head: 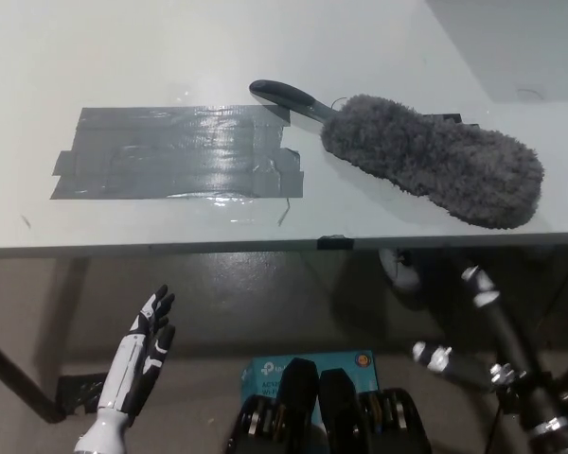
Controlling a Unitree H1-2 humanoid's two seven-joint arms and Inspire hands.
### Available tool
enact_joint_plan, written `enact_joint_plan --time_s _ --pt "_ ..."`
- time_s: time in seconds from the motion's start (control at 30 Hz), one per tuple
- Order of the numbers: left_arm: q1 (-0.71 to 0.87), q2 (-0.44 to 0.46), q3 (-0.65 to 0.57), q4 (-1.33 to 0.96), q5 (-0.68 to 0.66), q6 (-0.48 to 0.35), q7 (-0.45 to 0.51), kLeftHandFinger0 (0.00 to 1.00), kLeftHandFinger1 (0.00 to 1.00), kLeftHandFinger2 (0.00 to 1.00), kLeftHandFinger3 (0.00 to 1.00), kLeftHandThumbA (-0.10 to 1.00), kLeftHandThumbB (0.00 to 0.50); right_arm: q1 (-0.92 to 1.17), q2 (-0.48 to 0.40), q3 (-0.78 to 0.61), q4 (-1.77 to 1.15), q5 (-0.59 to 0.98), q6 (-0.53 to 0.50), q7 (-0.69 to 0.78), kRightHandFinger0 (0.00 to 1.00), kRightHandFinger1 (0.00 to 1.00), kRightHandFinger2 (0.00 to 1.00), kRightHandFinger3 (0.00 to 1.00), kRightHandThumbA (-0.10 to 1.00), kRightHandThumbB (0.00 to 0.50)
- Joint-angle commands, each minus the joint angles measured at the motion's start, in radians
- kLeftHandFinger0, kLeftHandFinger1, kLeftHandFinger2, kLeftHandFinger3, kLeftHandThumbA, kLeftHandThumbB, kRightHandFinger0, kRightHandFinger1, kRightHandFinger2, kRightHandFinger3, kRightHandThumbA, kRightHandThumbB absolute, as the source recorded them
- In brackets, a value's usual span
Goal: A grey duster is kept infront of the robot in the middle of the table and the robot extends its right arm to grab the duster, picks it up and hands it to a person
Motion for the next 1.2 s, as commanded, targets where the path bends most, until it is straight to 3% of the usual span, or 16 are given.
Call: enact_joint_plan --time_s 0.0,0.13,0.33,0.43,0.57,0.63,0.83,1.17 --pt "-0.017 0.017 -0.005 -0.007 0.029 -0.059 0.027 1.00 1.00 1.00 1.00 0.98 0.303 -0.115 -0.045 -0.083 -0.169 0.033 0.093 0.026 1.00 1.00 1.00 1.00 1.00 0.301" --pt "-0.011 0.014 -0.007 -0.006 0.022 -0.059 0.034 1.00 1.00 1.00 1.00 0.98 0.297 -0.283 -0.082 -0.117 -0.134 0.018 0.230 0.073 1.00 1.00 1.00 1.00 1.00 0.309" --pt "-0.016 0.014 -0.001 -0.008 0.018 -0.059 0.031 1.00 1.00 1.00 1.00 0.98 0.302 -0.517 -0.132 -0.101 0.068 0.001 0.309 0.122 1.00 1.00 1.00 1.00 1.00 0.312" --pt "-0.020 0.017 -0.005 -0.005 0.014 -0.059 0.027 1.00 1.00 1.00 1.00 0.98 0.299 -0.627 -0.155 -0.059 0.212 -0.051 0.353 0.146 1.00 1.00 1.00 1.00 1.00 0.382" --pt "-0.018 0.014 -0.006 -0.006 0.024 -0.059 0.032 1.00 1.00 1.00 1.00 0.99 0.310 -0.745 -0.185 0.028 0.381 -0.104 0.389 0.204 1.00 1.00 1.00 1.00 1.00 0.413" --pt "-0.018 0.012 -0.005 -0.005 0.031 -0.059 0.038 1.00 1.00 1.00 1.00 1.00 0.319 -0.822 -0.179 0.081 0.502 -0.123 0.406 0.229 1.00 1.00 1.00 1.00 1.00 0.416" --pt "-0.021 0.014 -0.008 -0.006 0.024 -0.059 0.034 1.00 1.00 1.00 1.00 0.99 0.306 -0.972 -0.147 0.213 0.755 -0.168 0.473 0.301 1.00 1.00 1.00 1.00 1.00 0.499" --pt "-0.023 0.012 -0.012 0.002 0.022 -0.059 0.039 1.00 1.00 1.00 1.00 0.98 0.303 -1.101 -0.073 0.338 1.038 -0.185 0.484 0.396 1.00 1.00 1.00 1.00 1.00 0.496"
